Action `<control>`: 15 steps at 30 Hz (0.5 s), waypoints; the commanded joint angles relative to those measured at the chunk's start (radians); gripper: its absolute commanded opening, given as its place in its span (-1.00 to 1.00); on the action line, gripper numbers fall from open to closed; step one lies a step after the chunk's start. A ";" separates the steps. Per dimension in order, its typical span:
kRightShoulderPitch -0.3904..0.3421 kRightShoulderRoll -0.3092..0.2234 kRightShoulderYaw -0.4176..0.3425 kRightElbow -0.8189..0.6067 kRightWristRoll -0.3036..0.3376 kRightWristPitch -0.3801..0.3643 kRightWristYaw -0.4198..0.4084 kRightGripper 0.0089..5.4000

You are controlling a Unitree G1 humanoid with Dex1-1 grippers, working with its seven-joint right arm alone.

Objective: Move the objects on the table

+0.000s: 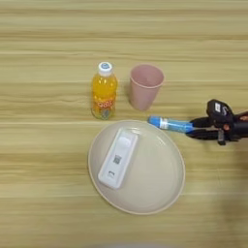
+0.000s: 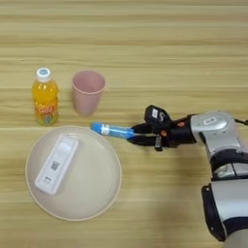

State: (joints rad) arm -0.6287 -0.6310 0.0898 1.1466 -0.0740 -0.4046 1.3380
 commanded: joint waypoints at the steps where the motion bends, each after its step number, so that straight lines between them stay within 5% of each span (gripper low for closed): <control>1: -0.082 -0.024 -0.013 -0.023 0.003 -0.016 -0.034 -0.42; 15: -0.097 -0.031 -0.088 -0.111 0.089 -0.025 0.013 0.22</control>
State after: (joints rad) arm -0.6401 -0.6158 0.0356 1.1077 -0.0246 -0.4244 1.3683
